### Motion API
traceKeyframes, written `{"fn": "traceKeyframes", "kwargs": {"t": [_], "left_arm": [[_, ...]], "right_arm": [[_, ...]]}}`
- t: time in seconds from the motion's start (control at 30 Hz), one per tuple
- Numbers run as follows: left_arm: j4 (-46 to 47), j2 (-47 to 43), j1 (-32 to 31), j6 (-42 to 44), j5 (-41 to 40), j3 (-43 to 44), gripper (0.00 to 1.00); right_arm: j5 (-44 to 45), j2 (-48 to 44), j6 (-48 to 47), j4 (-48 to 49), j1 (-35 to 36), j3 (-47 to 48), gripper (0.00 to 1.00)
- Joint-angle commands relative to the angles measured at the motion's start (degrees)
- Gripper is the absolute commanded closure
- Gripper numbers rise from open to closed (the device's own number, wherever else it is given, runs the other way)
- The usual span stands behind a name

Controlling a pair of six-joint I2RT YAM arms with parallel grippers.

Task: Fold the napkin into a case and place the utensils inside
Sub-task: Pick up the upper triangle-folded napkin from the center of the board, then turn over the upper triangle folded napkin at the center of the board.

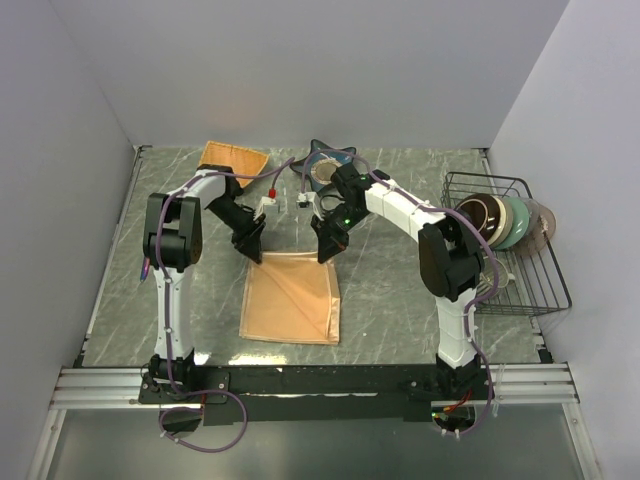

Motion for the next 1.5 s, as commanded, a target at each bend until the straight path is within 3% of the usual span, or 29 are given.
{"fn": "traceKeyframes", "kwargs": {"t": [0.0, 0.17, 0.2, 0.27, 0.37, 0.53, 0.67, 0.8, 0.83, 0.93, 1.0, 1.17, 1.27, 1.47], "left_arm": [[0.7, -0.7, 0.4, 3.1, -3.2, -0.7, 0.60], [0.8, -0.8, 0.5, 3.0, -3.4, -0.9, 0.74], [0.8, -0.8, 0.5, 2.5, -3.4, -0.9, 0.86], [0.7, -1.7, 0.5, 2.0, -2.8, -0.8, 0.99], [0.8, -4.1, 0.5, -0.7, -1.3, 0.1, 0.99], [3.7, -10.4, 0.5, -12.2, -1.1, 4.3, 0.99], [13.9, -18.8, 0.5, -23.9, -2.6, 1.8, 0.99], [36.0, -30.5, 0.0, -35.9, -10.2, -8.4, 0.99], [44.6, -34.5, -0.3, -37.4, -11.9, -10.0, 0.99], [55.0, -39.3, -2.1, -38.5, -20.2, -13.2, 0.99], [58.7, -41.1, -3.3, -37.2, -22.7, -14.7, 0.99], [60.3, -46.8, -6.1, -29.7, -26.8, -22.2, 0.99], [64.4, -51.6, -9.2, -25.9, -30.0, -37.2, 0.99], [66.8, -59.2, -17.0, -21.6, -33.5, -57.1, 0.99]], "right_arm": [[-0.2, -3.9, -1.0, -1.0, 0.0, 1.2, 1.00], [0.2, -4.6, -0.7, -1.0, -0.1, 1.0, 1.00], [0.3, -4.8, -0.7, -1.0, -0.1, 0.7, 1.00], [0.5, -5.6, -0.4, -0.5, -0.4, 0.3, 1.00], [2.0, -7.1, 0.1, 0.2, -0.8, -0.3, 1.00], [6.2, -10.3, 1.9, 1.4, -3.7, 0.1, 1.00], [13.8, -15.8, 3.5, 7.6, -7.3, -1.2, 1.00], [19.8, -21.1, 3.8, 16.4, -9.8, -3.8, 1.00], [21.2, -23.2, 3.3, 19.0, -10.4, -4.5, 1.00], [25.1, -27.1, 1.1, 32.2, -11.2, -8.4, 1.00], [26.3, -28.4, -0.6, 41.1, -11.7, -11.1, 1.00], [24.6, -32.1, -8.4, 51.2, -11.3, -19.4, 1.00], [25.1, -34.9, -14.4, 57.8, -9.3, -31.4, 1.00], [24.4, -41.9, -27.6, 64.2, -2.2, -54.9, 1.00]]}}
